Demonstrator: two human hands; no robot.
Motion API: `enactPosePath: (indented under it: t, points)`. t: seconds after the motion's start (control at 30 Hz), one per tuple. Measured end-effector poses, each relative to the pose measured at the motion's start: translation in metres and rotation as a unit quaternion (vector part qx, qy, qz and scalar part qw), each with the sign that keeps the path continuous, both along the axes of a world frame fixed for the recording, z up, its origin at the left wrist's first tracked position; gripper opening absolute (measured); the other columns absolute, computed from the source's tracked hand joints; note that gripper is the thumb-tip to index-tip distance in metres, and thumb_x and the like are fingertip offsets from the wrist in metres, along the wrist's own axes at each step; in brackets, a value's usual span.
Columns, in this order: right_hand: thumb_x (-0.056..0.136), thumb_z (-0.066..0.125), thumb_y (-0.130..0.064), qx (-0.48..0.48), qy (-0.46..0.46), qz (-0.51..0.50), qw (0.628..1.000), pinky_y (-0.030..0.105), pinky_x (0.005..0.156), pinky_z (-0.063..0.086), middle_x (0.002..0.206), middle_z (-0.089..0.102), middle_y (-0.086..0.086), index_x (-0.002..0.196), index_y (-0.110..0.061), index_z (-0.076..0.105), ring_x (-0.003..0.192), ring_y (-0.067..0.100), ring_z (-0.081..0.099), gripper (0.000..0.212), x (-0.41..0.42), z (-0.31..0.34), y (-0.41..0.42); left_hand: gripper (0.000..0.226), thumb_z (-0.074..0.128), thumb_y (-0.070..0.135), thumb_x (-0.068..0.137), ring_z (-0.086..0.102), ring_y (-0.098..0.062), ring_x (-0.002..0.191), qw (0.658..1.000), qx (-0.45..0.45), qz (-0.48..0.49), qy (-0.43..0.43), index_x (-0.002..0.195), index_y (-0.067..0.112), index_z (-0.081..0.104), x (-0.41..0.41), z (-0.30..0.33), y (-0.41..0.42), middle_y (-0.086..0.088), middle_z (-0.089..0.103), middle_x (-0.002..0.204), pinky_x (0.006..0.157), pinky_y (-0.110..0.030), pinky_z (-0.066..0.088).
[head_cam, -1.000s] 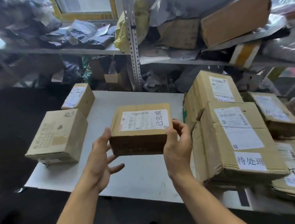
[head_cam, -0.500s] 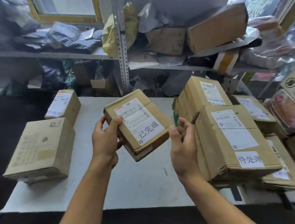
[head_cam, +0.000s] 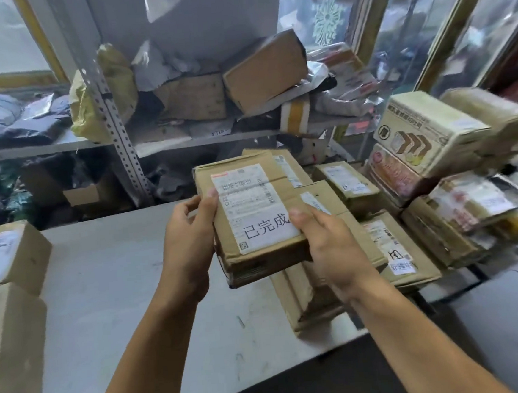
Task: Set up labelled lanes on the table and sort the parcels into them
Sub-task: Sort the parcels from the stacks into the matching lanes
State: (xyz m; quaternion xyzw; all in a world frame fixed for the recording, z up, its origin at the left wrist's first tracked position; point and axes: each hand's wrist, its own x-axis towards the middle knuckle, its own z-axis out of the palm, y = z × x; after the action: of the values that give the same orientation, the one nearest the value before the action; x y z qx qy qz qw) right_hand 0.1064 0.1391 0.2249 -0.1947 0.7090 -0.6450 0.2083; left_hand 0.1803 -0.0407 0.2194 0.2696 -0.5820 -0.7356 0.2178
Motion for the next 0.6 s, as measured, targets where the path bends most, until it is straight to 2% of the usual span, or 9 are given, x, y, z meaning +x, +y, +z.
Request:
enactPosePath:
  t: [0.13, 0.27, 0.43, 0.53, 0.6]
  points:
    - [0.094, 0.053, -0.039, -0.028, 0.007, -0.036, 0.999, 0.026, 0.09, 0.056, 0.107, 0.077, -0.004, 0.109, -0.019, 0.075, 0.105, 0.013, 0.071, 0.033, -0.027, 0.009, 0.048, 0.043, 0.06, 0.037, 0.096, 0.074, -0.015, 0.095, 0.999, 0.001, -0.046, 0.026, 0.131, 0.014, 0.052, -0.031, 0.009, 0.042, 0.0, 0.075, 0.109, 0.066, -0.028, 0.06]
    - [0.093, 0.054, -0.039, -0.051, -0.008, -0.06, 0.997, 0.039, 0.098, 0.051, 0.11, 0.077, 0.002, 0.108, -0.016, 0.076, 0.108, 0.019, 0.071, 0.035, -0.061, 0.008, 0.095, 0.033, 0.061, 0.034, 0.096, 0.073, -0.012, 0.096, 0.997, -0.018, -0.073, 0.025, 0.125, 0.017, 0.059, -0.068, 0.014, 0.087, 0.003, 0.075, 0.109, 0.07, -0.028, 0.061]
    - [0.097, 0.053, -0.036, -0.062, -0.017, -0.052, 0.997, 0.032, 0.095, 0.056, 0.109, 0.077, 0.001, 0.106, -0.02, 0.077, 0.108, 0.017, 0.071, 0.03, -0.105, 0.0, 0.152, 0.027, 0.056, 0.03, 0.1, 0.074, -0.013, 0.094, 0.995, -0.03, -0.089, 0.013, 0.12, 0.014, 0.065, -0.112, 0.017, 0.149, 0.003, 0.076, 0.105, 0.067, -0.024, 0.058]
    - [0.103, 0.051, -0.032, -0.047, -0.024, -0.052, 0.997, 0.04, 0.098, 0.053, 0.109, 0.077, 0.001, 0.11, -0.018, 0.076, 0.107, 0.017, 0.071, 0.03, -0.133, -0.004, 0.192, 0.023, 0.054, 0.028, 0.101, 0.074, -0.013, 0.09, 0.995, -0.045, -0.092, 0.001, 0.114, 0.016, 0.068, -0.14, 0.017, 0.187, 0.004, 0.077, 0.099, 0.063, -0.021, 0.057]
    - [0.101, 0.052, -0.036, -0.041, -0.032, -0.05, 0.997, 0.042, 0.1, 0.05, 0.11, 0.077, 0.001, 0.11, -0.021, 0.076, 0.109, 0.018, 0.071, 0.03, -0.15, -0.005, 0.217, 0.025, 0.054, 0.029, 0.101, 0.074, -0.013, 0.09, 0.994, -0.044, -0.1, -0.005, 0.117, 0.016, 0.067, -0.158, 0.016, 0.211, 0.003, 0.077, 0.101, 0.063, -0.021, 0.057]
